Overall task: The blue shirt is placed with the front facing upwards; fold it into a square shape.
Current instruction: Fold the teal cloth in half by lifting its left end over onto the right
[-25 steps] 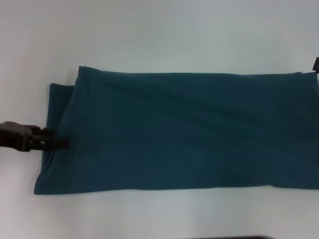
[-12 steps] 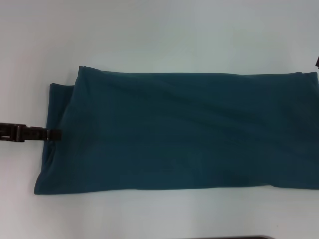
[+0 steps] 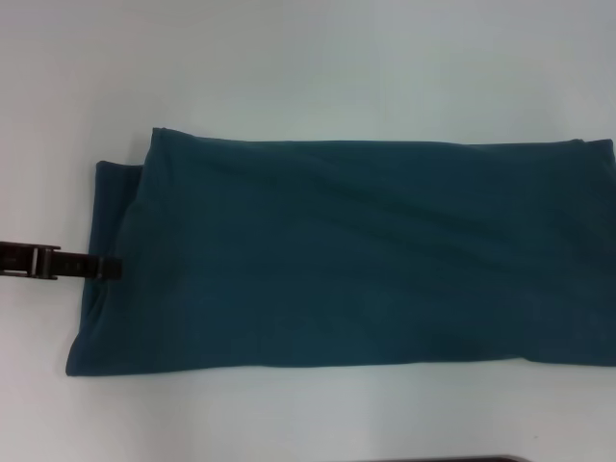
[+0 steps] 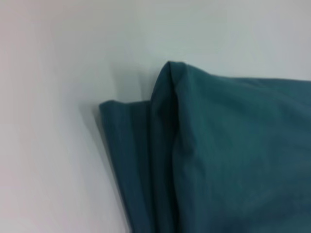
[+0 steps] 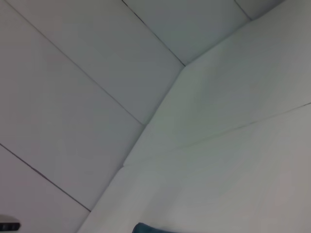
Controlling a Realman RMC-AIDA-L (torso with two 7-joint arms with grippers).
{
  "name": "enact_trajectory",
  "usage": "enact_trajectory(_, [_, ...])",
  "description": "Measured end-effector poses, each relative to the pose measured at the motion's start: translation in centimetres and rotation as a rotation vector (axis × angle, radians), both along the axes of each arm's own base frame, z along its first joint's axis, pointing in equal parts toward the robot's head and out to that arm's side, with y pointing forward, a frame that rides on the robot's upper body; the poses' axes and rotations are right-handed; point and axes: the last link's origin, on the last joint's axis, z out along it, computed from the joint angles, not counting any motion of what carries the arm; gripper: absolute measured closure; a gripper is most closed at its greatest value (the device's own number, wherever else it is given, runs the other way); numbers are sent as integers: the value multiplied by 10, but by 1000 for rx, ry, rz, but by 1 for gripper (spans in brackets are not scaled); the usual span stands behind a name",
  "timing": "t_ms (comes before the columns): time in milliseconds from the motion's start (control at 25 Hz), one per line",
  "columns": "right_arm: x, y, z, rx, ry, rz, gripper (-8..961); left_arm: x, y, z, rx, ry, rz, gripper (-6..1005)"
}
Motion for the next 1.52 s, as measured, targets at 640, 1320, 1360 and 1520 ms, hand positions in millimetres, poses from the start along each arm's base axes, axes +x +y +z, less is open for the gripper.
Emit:
enact_trajectory(640, [-1,4,7,16,-5,7,31,0,10,-12,-20,93,-16,215])
enact_trajectory(1320, [-5,11,18,53,-4,23,32,27,-4,19,-57,112,15,215])
enact_trajectory(1360, [-5,12,18,54,-5,23,32,23,-3,17,-49,122,30,215])
enact_trajectory(1520, [-5,13,21,61,-7,26,32,21,2,7,-58,130,35,215])
